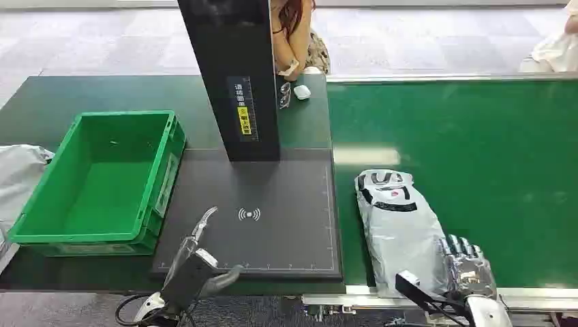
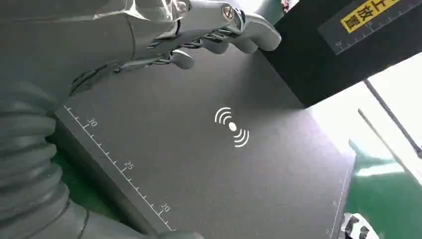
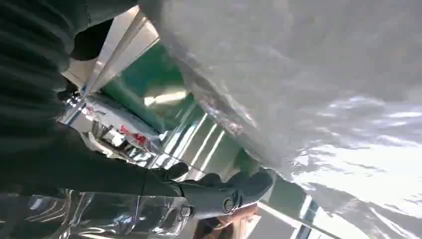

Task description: Moved the parcel from conveyor to table for the left to box.

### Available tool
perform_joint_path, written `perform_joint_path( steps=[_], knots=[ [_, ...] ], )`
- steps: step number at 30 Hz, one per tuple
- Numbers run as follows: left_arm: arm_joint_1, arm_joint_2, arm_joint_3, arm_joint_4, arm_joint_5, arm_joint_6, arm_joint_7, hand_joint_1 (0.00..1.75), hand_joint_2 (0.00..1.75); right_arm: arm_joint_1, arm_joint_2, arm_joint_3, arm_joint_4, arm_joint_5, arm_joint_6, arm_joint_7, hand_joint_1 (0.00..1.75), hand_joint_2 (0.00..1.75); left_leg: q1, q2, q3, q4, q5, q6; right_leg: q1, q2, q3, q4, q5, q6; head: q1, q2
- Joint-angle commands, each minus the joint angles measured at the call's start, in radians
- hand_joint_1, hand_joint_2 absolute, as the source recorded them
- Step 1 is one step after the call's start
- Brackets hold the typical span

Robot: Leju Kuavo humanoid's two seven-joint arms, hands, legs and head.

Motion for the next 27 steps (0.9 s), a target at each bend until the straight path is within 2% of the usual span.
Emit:
perform_joint_path(
  steps=[1, 6, 13, 14, 15, 16, 18, 27],
  knots=[
    [-0.007, 0.007, -0.014, 0.031, -0.008, -0.007, 0.017, 0.00, 1.75, -0.016, 0.045, 0.057, 0.063, -0.111, 0.039, -0.068, 0.00, 1.75, 0.001, 0.000, 0.003, -0.002, 0.000, 0.000, 0.001, 0.000, 0.003, -0.002, 0.000, 0.000, 0.000, 0.000],
    [-0.020, 0.002, -0.011, 0.041, -0.012, -0.017, 0.014, 0.00, 1.75, -0.056, 0.034, 0.108, 0.109, -0.188, 0.054, -0.136, 0.00, 1.75, 0.000, 0.001, 0.005, -0.003, 0.000, 0.000, 0.000, 0.002, 0.005, -0.004, 0.001, 0.000, 0.000, 0.000],
    [-0.017, -0.004, -0.009, 0.047, -0.018, -0.025, 0.013, 0.00, 1.75, -0.033, 0.027, 0.164, 0.130, -0.216, 0.017, -0.152, 0.00, 1.75, 0.001, -0.001, 0.005, -0.002, 0.001, 0.000, 0.001, 0.000, 0.005, -0.003, 0.001, 0.000, 0.000, 0.000],
    [-0.016, -0.004, -0.009, 0.046, -0.018, -0.024, 0.013, 0.00, 1.75, -0.039, 0.033, 0.170, 0.140, -0.220, 0.015, -0.154, 0.75, 1.75, 0.001, 0.000, 0.004, -0.002, 0.000, 0.000, 0.001, 0.000, 0.004, -0.002, 0.000, 0.000, 0.000, 0.000],
    [-0.015, -0.004, -0.008, 0.046, -0.018, -0.024, 0.013, 0.00, 1.75, -0.044, 0.037, 0.174, 0.151, -0.223, 0.012, -0.157, 1.03, 1.75, 0.000, -0.001, 0.007, -0.004, 0.001, 0.000, 0.001, 0.000, 0.007, -0.004, 0.001, 0.000, 0.000, 0.000],
    [-0.015, -0.003, -0.008, 0.047, -0.018, -0.024, 0.013, 0.00, 1.75, -0.044, 0.040, 0.177, 0.152, -0.223, 0.012, -0.157, 1.03, 1.75, 0.001, 0.000, 0.006, -0.002, 0.000, 0.000, 0.001, 0.000, 0.006, -0.003, 0.001, 0.000, 0.000, 0.000],
    [-0.016, -0.004, -0.007, 0.048, -0.018, -0.023, 0.013, 0.00, 1.75, -0.057, 0.046, 0.187, 0.175, -0.233, 0.003, -0.165, 1.71, 1.75, 0.001, 0.000, 0.007, -0.004, 0.001, 0.000, 0.001, 0.001, 0.007, -0.004, 0.001, 0.000, 0.000, 0.000],
    [-0.010, -0.011, 0.003, 0.030, -0.027, -0.018, 0.016, 0.00, 1.75, -0.081, 0.051, 0.212, 0.193, -0.251, -0.030, -0.169, 1.75, 1.75, 0.001, -0.001, 0.007, -0.003, 0.000, 0.000, 0.001, 0.000, 0.007, -0.004, 0.001, 0.000, 0.000, 0.000]
  ],
)
